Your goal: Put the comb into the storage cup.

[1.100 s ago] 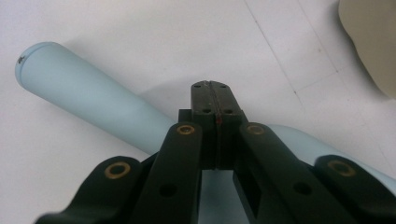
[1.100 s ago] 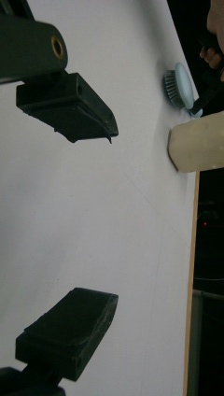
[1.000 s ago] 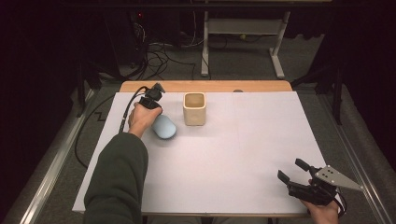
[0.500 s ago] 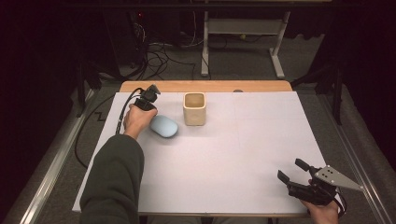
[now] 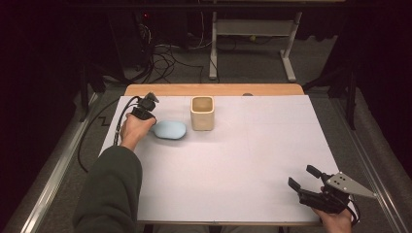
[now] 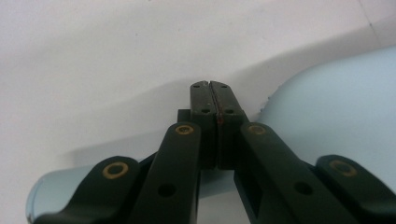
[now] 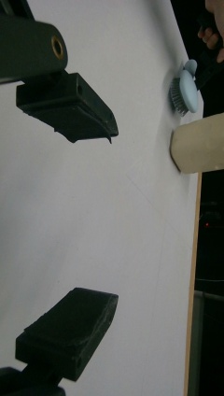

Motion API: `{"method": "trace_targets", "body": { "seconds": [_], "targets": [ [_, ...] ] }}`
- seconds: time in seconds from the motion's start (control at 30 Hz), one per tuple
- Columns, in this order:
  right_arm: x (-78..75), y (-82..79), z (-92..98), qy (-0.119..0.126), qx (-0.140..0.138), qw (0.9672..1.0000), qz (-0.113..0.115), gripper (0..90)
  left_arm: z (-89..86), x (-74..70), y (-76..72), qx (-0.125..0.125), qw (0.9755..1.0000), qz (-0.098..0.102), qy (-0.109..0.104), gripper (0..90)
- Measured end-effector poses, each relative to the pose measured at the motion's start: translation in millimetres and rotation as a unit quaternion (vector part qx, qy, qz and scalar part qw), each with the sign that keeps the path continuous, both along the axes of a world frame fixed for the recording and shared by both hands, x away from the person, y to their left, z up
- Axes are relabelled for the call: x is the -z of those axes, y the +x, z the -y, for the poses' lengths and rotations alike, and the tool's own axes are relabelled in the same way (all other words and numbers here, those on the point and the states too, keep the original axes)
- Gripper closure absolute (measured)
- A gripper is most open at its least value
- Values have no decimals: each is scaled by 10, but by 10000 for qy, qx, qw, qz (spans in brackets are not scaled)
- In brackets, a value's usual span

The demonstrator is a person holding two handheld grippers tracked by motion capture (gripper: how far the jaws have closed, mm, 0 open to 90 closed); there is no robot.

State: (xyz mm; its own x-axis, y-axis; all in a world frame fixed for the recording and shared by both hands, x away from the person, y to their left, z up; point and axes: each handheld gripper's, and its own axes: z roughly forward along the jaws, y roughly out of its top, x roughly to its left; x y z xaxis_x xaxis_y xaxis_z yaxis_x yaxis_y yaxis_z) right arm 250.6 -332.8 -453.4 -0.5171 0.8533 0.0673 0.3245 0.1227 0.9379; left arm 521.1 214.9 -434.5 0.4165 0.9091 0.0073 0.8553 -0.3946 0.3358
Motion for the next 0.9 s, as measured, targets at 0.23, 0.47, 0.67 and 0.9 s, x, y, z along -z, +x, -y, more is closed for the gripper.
{"method": "trace_targets", "body": {
  "seconds": [0.23, 0.47, 0.67, 0.9],
  "targets": [
    [-2, -2, -3, 6, -45, 10000, -1, 180, -49, 5, -71, 13, 10000, -50, 43, 892],
    [-3, -4, -8, 1, -83, 10000, 8, 180, -124, 9, -170, 32, 9999, -105, 28, 888],
    [-5, -7, -21, -31, -112, 9999, 13, 180, -215, 19, -253, 43, 9999, -87, -79, 879],
    [-4, -3, -19, -39, -99, 9999, 16, 180, -232, 18, -330, 131, 9998, -76, -156, 900]
  ]
}}
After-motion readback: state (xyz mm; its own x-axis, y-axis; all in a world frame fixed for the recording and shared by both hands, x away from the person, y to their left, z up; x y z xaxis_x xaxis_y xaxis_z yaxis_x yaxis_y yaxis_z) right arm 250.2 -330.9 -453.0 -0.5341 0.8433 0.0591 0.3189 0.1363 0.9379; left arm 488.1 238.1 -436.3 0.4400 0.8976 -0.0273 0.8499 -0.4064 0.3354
